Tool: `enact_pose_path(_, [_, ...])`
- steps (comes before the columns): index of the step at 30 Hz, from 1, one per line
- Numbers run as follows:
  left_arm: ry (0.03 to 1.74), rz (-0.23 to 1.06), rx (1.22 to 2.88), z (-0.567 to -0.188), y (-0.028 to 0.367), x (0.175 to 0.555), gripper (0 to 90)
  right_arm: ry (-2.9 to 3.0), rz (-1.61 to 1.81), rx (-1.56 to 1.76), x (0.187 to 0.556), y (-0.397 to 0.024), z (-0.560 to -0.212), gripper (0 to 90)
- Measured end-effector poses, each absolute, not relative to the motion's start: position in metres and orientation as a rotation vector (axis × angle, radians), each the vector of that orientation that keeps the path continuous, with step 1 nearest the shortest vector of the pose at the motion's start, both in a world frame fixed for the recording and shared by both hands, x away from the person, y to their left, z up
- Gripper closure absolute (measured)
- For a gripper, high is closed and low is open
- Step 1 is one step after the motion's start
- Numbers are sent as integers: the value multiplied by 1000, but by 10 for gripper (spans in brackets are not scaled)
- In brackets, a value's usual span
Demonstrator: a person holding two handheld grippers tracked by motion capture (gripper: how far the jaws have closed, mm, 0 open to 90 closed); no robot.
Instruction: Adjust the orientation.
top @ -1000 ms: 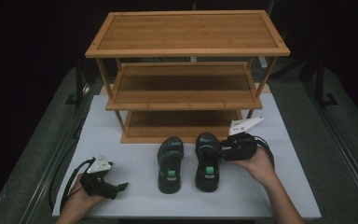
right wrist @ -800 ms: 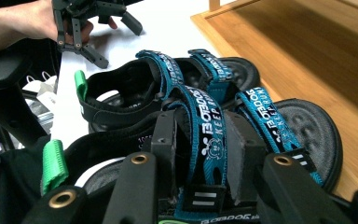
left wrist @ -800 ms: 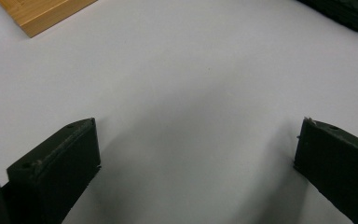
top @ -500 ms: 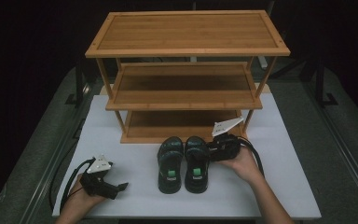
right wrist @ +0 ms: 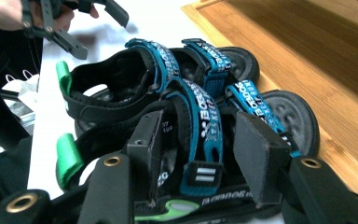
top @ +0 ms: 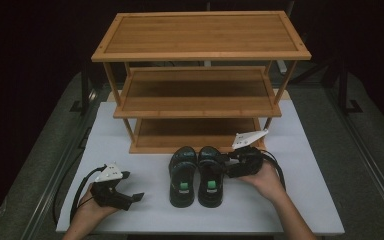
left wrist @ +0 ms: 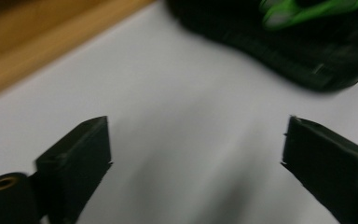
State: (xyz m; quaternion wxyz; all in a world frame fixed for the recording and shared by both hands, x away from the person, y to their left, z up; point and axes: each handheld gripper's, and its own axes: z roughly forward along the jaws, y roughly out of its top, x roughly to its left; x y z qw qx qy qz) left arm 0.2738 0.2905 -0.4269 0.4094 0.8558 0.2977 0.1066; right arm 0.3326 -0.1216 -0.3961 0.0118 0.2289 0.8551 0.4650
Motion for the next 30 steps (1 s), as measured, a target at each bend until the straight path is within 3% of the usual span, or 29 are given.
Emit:
enact_pose_path(19, [503, 166, 2152, -392, 200, 321, 278, 2631, 1435, 750, 324, -128, -399, 533])
enact_pose_path(30, [446, 156, 2184, -398, 188, 324, 530, 2646, 1429, 762, 327, -122, -404, 581])
